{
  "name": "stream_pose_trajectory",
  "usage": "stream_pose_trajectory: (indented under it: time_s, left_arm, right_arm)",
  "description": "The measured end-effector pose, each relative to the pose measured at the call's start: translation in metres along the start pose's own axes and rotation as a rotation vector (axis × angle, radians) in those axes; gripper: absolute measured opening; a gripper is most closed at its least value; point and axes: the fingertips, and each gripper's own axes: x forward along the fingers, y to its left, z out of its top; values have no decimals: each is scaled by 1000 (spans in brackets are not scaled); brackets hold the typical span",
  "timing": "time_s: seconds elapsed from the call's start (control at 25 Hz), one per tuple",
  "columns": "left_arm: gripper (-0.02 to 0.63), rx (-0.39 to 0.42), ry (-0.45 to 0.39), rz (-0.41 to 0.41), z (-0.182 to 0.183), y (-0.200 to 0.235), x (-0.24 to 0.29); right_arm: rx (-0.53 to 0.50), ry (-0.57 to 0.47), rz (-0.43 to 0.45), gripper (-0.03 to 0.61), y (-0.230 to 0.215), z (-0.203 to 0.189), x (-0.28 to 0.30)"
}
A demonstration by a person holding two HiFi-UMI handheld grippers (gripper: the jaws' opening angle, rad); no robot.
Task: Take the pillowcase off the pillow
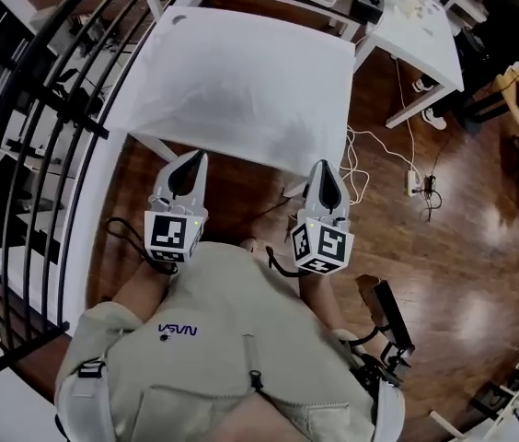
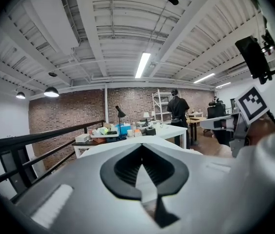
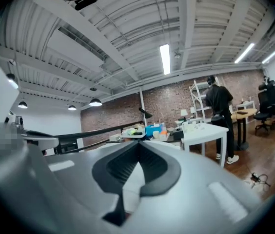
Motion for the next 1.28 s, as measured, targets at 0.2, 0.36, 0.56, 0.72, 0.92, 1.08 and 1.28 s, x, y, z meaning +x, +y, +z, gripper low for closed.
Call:
stream_pose_trajectory:
  time_s: [0.2,0.36,0.56,0.72,0.92,1.08,1.28]
  left_arm:
    - [6,21,-6,13,7,7,-1]
    - [6,5,-15,12,5,27,6]
    - [6,-33,-21,-5,-8,69,25]
    - [6,-42,-45,-31,-6,112,46]
    - [6,-92,-71,-24,-5,184,66]
    - [6,-93,-52,-13,-18,242,67]
    - [6,-123,-42,25,-35,305,67]
  right_arm:
    - [-2,-24,43,3,12,7,9]
    - [-19,-21,46,3,27,11,30]
    - [-64,-11,28,3,56,11,62]
    - [-94,1,-6,3,82,15,94]
    - [-143,1,1,3,138,26,145]
    - [-181,9,33,3,191,29,181]
    - [-221,23,79,3,247,25,222]
